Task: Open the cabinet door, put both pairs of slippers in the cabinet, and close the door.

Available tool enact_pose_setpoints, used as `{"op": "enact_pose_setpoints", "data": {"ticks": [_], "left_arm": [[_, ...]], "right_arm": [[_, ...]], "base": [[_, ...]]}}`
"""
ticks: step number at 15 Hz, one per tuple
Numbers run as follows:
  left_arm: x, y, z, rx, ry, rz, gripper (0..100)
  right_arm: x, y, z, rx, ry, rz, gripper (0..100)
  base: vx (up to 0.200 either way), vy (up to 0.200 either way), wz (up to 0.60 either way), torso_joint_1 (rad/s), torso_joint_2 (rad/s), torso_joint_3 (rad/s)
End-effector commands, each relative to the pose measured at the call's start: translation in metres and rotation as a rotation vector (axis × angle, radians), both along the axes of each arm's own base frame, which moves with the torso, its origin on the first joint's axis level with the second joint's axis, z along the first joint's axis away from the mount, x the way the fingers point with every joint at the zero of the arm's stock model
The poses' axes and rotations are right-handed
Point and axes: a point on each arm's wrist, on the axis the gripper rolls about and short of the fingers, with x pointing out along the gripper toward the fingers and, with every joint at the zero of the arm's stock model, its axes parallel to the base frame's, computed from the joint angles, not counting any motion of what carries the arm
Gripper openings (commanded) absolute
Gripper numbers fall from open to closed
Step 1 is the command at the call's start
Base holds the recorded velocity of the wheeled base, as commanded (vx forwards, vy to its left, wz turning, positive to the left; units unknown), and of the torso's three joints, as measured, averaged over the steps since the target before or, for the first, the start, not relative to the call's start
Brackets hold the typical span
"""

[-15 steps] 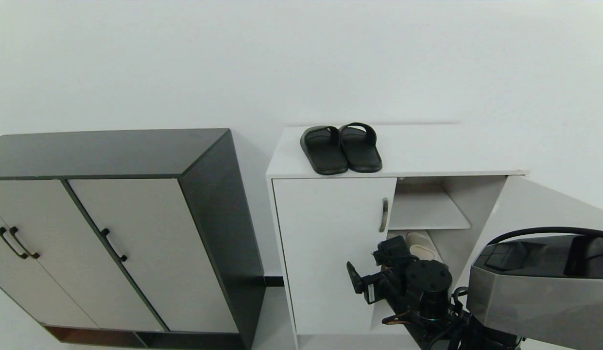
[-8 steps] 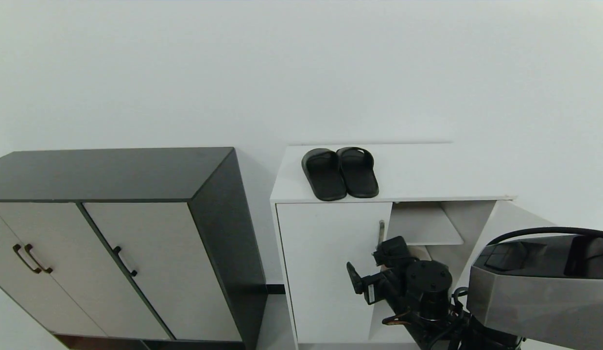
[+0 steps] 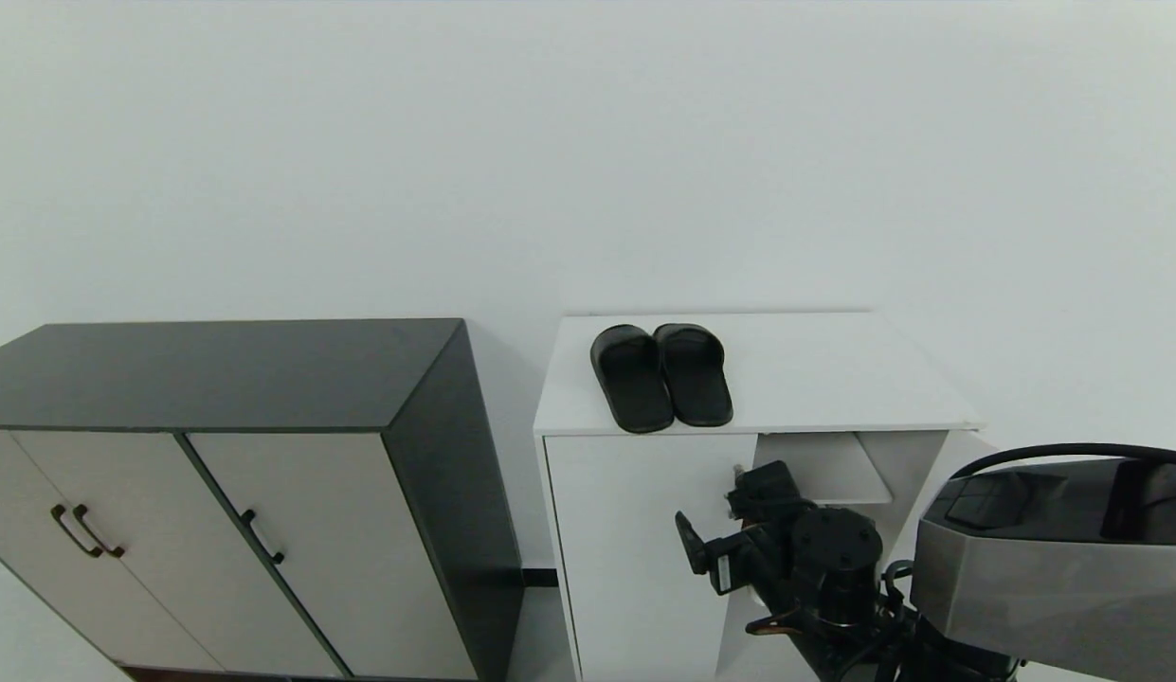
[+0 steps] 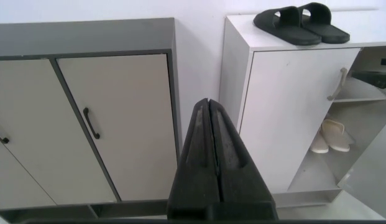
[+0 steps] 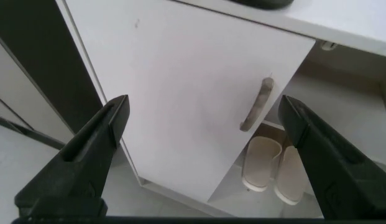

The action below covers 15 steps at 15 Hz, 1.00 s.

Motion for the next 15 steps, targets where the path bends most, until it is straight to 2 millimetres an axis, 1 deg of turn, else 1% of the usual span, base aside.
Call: {"op": "enact_pose_setpoints", "data": {"ticks": [1,3,4,5,6,7,9,11,13,15], "left_arm": [[0.000,0.000,0.000,-0.002,0.000,0.000,0],[0.000,0.000,0.000,0.000,0.000,0.000,0],[0.000,0.000,0.000,0.000,0.000,0.000,0],[0.000,0.000,0.000,0.000,0.001,0.000,0],[0.000,0.000,0.000,0.000,0.000,-0.001,0],[0.000,0.000,0.000,0.001,0.000,-0.001,0],[0.000,0.000,0.000,0.000,0.000,-0.001,0],[0.000,0.000,0.000,0.000,0.000,-0.001,0],[0.000,0.000,0.000,0.000,0.001,-0.001,0],[0.000,0.000,0.000,0.000,0.001,-0.001,0]], "right_arm": [[0.001,0.000,-0.001,-0.005,-0.002,-0.001,100],[0.000,-0.001,0.006,-0.051,-0.035,0.004,100],[-0.002,0.002,0.019,-0.040,-0.071,0.010,100],[-0.004,0.003,0.037,-0.004,-0.113,0.014,100],[-0.005,0.003,0.047,0.009,-0.112,0.016,100],[-0.009,0.005,0.056,0.008,-0.076,0.025,100],[-0.012,0.015,0.074,0.083,0.011,0.034,100],[-0.011,0.027,0.096,0.123,0.111,-0.022,100],[-0.007,0.039,0.110,0.162,0.157,-0.035,100],[-0.002,0.044,0.118,0.169,0.178,-0.068,100]], "base": [[0.000,0.000,0.00,0.036,-0.08,-0.041],[0.000,0.000,0.00,0.000,0.00,0.000],[0.000,0.000,0.00,0.000,0.00,0.000],[0.000,0.000,0.00,0.000,0.00,0.000],[0.000,0.000,0.00,0.000,0.00,0.000],[0.000,0.000,0.00,0.000,0.00,0.000],[0.000,0.000,0.00,0.000,0.00,0.000],[0.000,0.000,0.00,0.000,0.00,0.000],[0.000,0.000,0.00,0.000,0.00,0.000],[0.000,0.000,0.00,0.000,0.00,0.000]]}}
